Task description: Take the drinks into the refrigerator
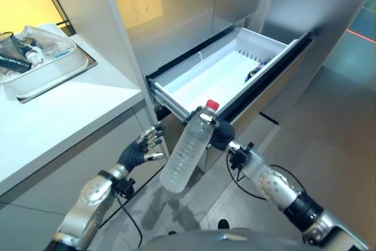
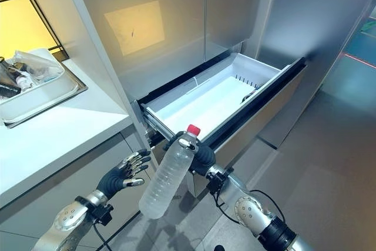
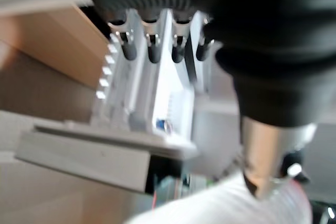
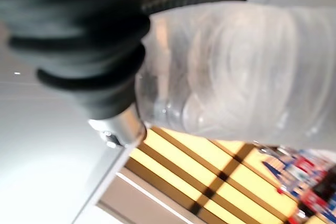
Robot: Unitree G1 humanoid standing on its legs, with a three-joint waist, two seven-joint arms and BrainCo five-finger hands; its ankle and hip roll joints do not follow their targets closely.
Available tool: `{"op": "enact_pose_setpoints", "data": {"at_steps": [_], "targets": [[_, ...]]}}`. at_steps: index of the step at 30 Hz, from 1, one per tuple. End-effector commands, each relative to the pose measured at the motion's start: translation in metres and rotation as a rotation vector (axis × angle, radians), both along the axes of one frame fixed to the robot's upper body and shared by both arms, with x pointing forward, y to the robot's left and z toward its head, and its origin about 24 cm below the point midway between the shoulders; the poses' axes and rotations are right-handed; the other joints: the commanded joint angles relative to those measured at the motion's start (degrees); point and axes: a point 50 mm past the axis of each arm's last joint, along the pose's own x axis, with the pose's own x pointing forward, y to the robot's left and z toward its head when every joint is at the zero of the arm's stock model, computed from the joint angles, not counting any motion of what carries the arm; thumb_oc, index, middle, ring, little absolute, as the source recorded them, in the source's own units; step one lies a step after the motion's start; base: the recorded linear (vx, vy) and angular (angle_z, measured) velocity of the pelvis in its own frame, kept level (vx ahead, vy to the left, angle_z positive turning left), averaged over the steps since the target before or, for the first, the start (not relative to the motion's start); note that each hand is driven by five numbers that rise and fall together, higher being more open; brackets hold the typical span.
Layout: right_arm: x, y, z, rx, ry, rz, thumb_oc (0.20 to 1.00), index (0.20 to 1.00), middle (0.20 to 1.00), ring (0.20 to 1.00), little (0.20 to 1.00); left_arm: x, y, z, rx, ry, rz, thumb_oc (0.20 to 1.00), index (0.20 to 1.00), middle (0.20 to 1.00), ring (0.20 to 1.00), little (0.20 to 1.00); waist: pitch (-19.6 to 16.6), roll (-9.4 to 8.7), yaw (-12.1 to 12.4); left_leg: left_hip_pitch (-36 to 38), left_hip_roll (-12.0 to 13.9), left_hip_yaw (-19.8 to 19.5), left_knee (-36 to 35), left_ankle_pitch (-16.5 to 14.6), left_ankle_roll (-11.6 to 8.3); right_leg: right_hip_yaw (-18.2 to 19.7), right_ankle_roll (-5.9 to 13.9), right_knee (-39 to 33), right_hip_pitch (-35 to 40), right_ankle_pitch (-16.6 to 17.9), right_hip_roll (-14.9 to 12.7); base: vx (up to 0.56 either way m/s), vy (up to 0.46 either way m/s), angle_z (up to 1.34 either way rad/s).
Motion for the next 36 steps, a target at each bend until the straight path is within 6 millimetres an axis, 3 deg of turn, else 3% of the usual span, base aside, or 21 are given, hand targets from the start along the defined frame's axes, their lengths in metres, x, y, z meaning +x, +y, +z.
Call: {"op": "enact_pose_setpoints", "data": {"at_steps": [1, 8, 9, 15, 20, 21, 23, 24, 27, 30, 33, 36], "targets": [[0.013, -0.010, 0.075, 0.255, -0.293, -0.097, 0.200, 0.200, 0.200, 0.200, 0.200, 0.007, 0.023, 0.017, -0.015, -0.104, 0.114, 1.000, 1.000, 1.000, 1.000, 1.000, 0.2, -3.17, -0.3, -1.9, -1.8, -1.3, 3.5, -3.5, 1.98, -2.6, 0.96, 3.7, 3.8, -10.7, -0.9, 0.00, 0.000, 0.00], [0.025, -0.045, 0.086, 0.168, -0.378, -0.242, 0.200, 0.200, 0.200, 0.200, 0.200, -0.005, 0.036, 0.012, -0.093, -0.096, 0.222, 1.000, 1.000, 1.000, 1.000, 1.000, 0.3, -3.80, 0.7, -2.4, -1.9, -1.8, 3.8, -3.6, 2.10, -3.1, 1.11, 3.8, 3.7, -10.6, -0.9, 0.00, 0.000, 0.00], [0.031, -0.061, 0.093, 0.123, -0.417, -0.303, 0.200, 0.200, 0.200, 0.200, 0.200, -0.008, 0.039, 0.010, -0.104, -0.087, 0.228, 1.000, 1.000, 1.000, 1.000, 1.000, 0.4, -4.00, 1.0, -2.6, -2.0, -2.0, 4.0, -3.6, 2.14, -3.3, 1.16, 3.9, 3.6, -10.6, -1.0, 0.00, 0.000, 0.00], [0.054, -0.093, 0.122, 0.025, -0.508, -0.470, 0.200, 0.200, 0.200, 0.200, 0.200, -0.010, 0.044, 0.009, -0.054, -0.076, 0.213, 1.000, 1.000, 1.000, 1.000, 1.000, 1.0, -4.66, 2.2, -3.3, -2.2, -2.3, 4.4, -3.8, 2.25, -3.7, 1.30, 4.6, 2.8, -10.7, -1.0, 0.01, -0.003, 0.09], [0.076, -0.102, 0.151, -0.052, -0.558, -0.532, 0.200, 0.200, 0.200, 0.200, 0.200, -0.009, 0.044, 0.010, -0.038, -0.067, 0.186, 1.000, 1.000, 1.000, 1.000, 1.000, 1.8, -4.99, 3.0, -4.4, -2.4, -2.4, 4.8, -3.8, 2.33, -3.7, 1.45, 5.2, 1.6, -10.6, -1.1, 0.00, 0.000, 0.00], [0.086, -0.105, 0.169, -0.110, -0.595, -0.559, 0.200, 0.200, 0.200, 0.200, 0.200, -0.007, 0.044, 0.012, -0.029, -0.069, 0.174, 1.000, 1.000, 1.000, 1.000, 1.000, 2.3, -5.04, 3.3, -5.1, -2.4, -2.3, 5.0, -3.8, 2.36, -3.6, 1.53, 5.7, 0.7, -10.5, -1.1, 0.00, 0.000, 0.00], [0.091, -0.105, 0.178, -0.122, -0.606, -0.571, 0.200, 0.200, 0.200, 0.200, 0.200, -0.006, 0.044, 0.011, -0.031, -0.063, 0.172, 1.000, 1.000, 1.000, 1.000, 1.000, 2.6, -5.05, 3.5, -5.6, -2.4, -2.2, 5.2, -3.7, 2.39, -3.5, 1.52, 6.0, 0.1, -10.4, -1.2, -0.01, 0.005, -0.02], [0.099, -0.105, 0.195, -0.174, -0.634, -0.599, 0.200, 0.200, 0.200, 0.200, 0.200, -0.004, 0.045, 0.011, -0.034, -0.059, 0.171, 1.000, 1.000, 1.000, 1.000, 1.000, 3.2, -5.01, 3.8, -6.5, -2.4, -2.3, 5.5, -3.4, 2.35, -3.6, 1.46, 6.8, -1.1, -10.5, -1.1, -0.02, 0.009, -0.04], [0.106, -0.103, 0.210, -0.173, -0.648, -0.618, 0.200, 0.200, 0.200, 0.200, 0.200, -0.003, 0.045, 0.011, -0.033, -0.054, 0.171, 1.000, 1.000, 1.000, 1.000, 1.000, 3.6, -4.88, 4.1, -7.2, -2.4, -2.4, 5.6, -3.2, 2.38, -3.6, 1.41, 7.6, -2.2, -10.6, -1.1, 0.00, 0.000, 0.00], [0.117, -0.103, 0.249, -0.193, -0.698, -0.688, 0.200, 0.200, 0.200, 0.200, 0.200, -0.001, 0.046, 0.011, -0.039, -0.047, 0.161, 1.000, 1.000, 1.000, 1.000, 1.000, 4.6, -4.81, 5.0, -8.9, -2.4, -2.8, 5.5, -2.4, 2.19, -3.9, 1.41, 8.2, -4.1, -10.6, -1.0, -0.01, -0.002, 0.02], [0.121, -0.099, 0.270, -0.203, -0.721, -0.712, 0.200, 0.200, 0.200, 0.200, 0.200, 0.003, 0.044, 0.014, -0.040, -0.054, 0.148, 1.000, 1.000, 1.000, 1.000, 1.000, 5.4, -4.59, 5.4, -10.1, -2.4, -3.0, 5.2, -1.7, 2.07, -4.2, 1.38, 8.5, -5.6, -10.4, -0.9, -0.01, -0.008, 0.04], [0.126, -0.103, 0.280, -0.208, -0.710, -0.747, 0.200, 0.200, 0.200, 0.200, 0.200, 0.004, 0.042, 0.016, -0.038, -0.055, 0.122, 1.000, 1.000, 1.000, 1.000, 1.000, 6.6, -4.25, 6.2, -11.5, -2.5, -3.8, 5.2, -1.1, 2.01, -4.9, 1.32, 8.8, -6.6, -10.5, -1.0, 0.00, -0.014, 0.13]]}}
